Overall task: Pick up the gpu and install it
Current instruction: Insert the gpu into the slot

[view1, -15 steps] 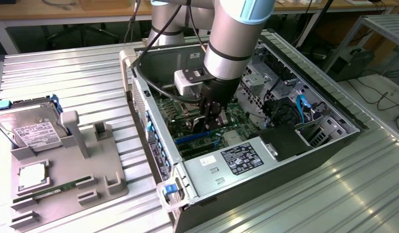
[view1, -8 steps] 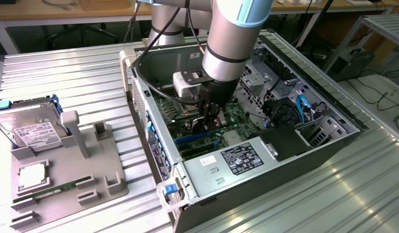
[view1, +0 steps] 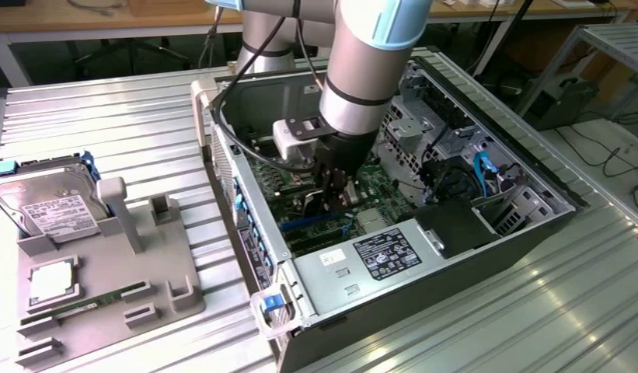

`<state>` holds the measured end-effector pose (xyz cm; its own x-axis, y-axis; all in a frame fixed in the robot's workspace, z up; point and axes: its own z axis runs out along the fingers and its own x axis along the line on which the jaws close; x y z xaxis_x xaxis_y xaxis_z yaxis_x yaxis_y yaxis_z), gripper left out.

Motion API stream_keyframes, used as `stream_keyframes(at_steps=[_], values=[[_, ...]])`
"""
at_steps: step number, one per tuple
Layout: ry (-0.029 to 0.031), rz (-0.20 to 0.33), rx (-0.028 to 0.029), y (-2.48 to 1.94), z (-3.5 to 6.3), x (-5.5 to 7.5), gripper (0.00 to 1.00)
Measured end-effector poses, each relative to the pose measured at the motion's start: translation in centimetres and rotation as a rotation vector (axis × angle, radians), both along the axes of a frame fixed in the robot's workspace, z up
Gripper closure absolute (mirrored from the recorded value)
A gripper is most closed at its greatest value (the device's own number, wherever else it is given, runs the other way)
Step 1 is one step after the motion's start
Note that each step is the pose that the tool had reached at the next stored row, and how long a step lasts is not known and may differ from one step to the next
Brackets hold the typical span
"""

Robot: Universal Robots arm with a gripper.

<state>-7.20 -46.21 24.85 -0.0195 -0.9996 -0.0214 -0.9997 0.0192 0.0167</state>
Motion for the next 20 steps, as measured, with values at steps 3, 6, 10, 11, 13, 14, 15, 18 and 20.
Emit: stream_keyframes(at_steps=[3, 6, 10, 11, 13, 14, 15, 18, 20], values=[[0.0, 0.001, 0.0001, 0.01, -0.25, -0.07, 0.72], [0.0002, 0.001, -0.0003, 0.01, -0.3, -0.11, 0.72], [0.0, 0.002, 0.0, 0.16, -0.31, -0.11, 0.72], [0.0, 0.003, 0.0001, 0.19, -0.31, -0.12, 0.72], [0.0, 0.003, 0.0, 0.2, -0.31, -0.14, 0.72], [0.0001, 0.003, 0.0, 0.2, -0.31, -0.16, 0.72], [0.0001, 0.003, 0.0, 0.2, -0.31, -0.18, 0.72], [0.0001, 0.004, -0.0001, 0.21, -0.33, -0.28, 0.72], [0.0, 0.004, 0.0, 0.2, -0.38, -0.3, 0.72]])
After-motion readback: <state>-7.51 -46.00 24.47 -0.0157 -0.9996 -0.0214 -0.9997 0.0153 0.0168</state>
